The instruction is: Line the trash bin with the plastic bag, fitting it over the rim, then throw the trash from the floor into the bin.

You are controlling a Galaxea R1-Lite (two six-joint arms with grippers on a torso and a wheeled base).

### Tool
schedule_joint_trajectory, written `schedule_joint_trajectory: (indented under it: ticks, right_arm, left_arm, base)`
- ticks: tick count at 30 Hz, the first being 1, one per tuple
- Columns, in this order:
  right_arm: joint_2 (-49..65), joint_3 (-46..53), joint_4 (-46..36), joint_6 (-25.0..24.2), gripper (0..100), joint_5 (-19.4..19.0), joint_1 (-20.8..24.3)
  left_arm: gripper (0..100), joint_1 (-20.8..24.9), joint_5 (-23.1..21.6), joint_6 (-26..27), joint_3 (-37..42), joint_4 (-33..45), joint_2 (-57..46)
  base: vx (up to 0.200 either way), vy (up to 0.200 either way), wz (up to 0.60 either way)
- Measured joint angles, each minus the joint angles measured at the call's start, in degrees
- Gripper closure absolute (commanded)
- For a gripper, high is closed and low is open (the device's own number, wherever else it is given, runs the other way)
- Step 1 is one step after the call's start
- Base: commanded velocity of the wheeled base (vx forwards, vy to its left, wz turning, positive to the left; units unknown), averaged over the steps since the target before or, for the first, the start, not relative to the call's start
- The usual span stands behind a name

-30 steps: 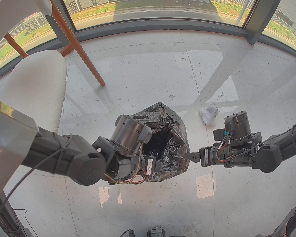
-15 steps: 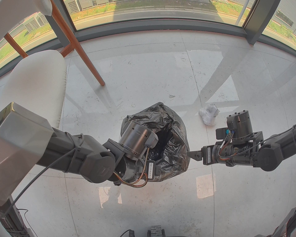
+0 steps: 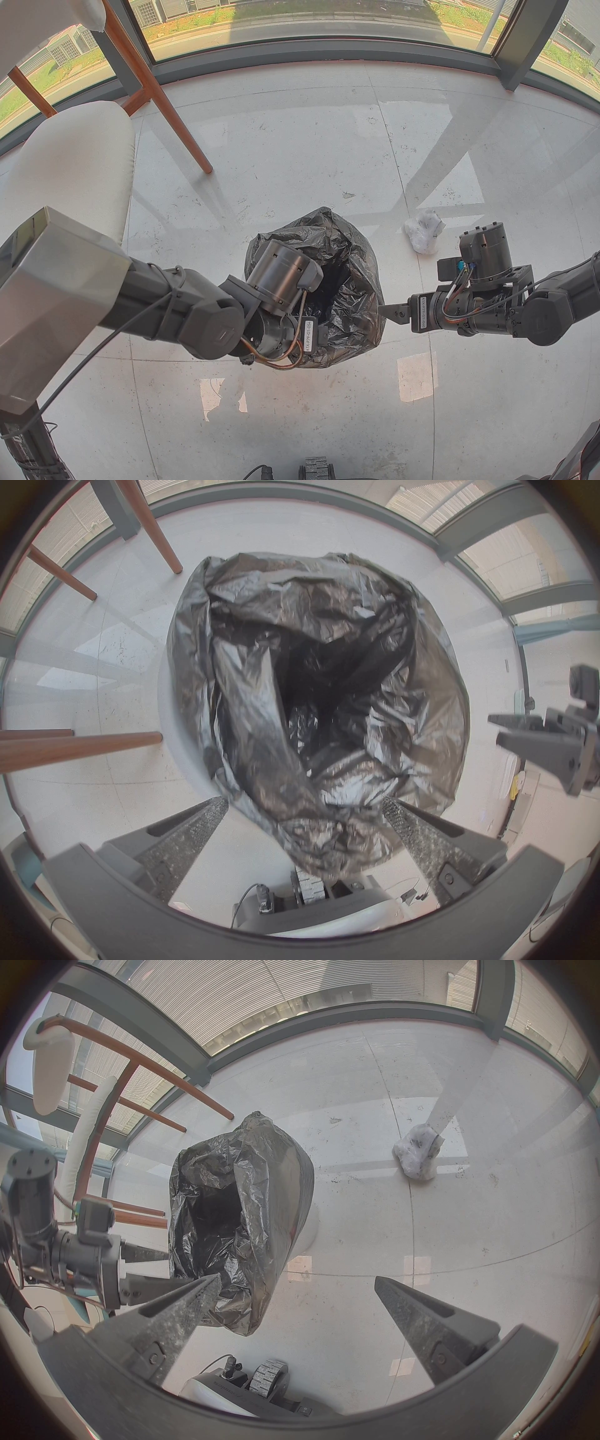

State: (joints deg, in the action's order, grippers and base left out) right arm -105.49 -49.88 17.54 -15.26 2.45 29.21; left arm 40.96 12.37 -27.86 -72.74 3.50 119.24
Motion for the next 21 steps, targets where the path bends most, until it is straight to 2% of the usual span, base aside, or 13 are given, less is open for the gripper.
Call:
schedule_joint_trajectory:
  ticks: [8,19,20,21]
  right_arm:
    - [-0.06,-0.41,0.44,0.11,0,-0.24,-0.66]
    - [-0.2,-0.69,2.49,0.11,0,-0.1,-1.6]
    - [-0.24,-0.66,2.44,0.11,0,-0.1,-1.57]
    - [-0.24,-0.66,2.44,0.13,0,-0.07,-1.57]
  left_arm:
    - [0,-2.65,0.07,0.27,-7.52,1.07,3.58]
    - [0,-3.58,2.01,0.13,-12.51,3.91,6.62]
    - [100,-3.58,2.21,0.11,-12.96,3.89,6.9]
    - [100,-3.58,2.27,0.11,-13.14,3.91,7.03]
  base:
    - [0.0,0.0,0.0]
    - [0.0,0.0,0.0]
    - [0.0,0.0,0.0]
    - [0.0,0.0,0.0]
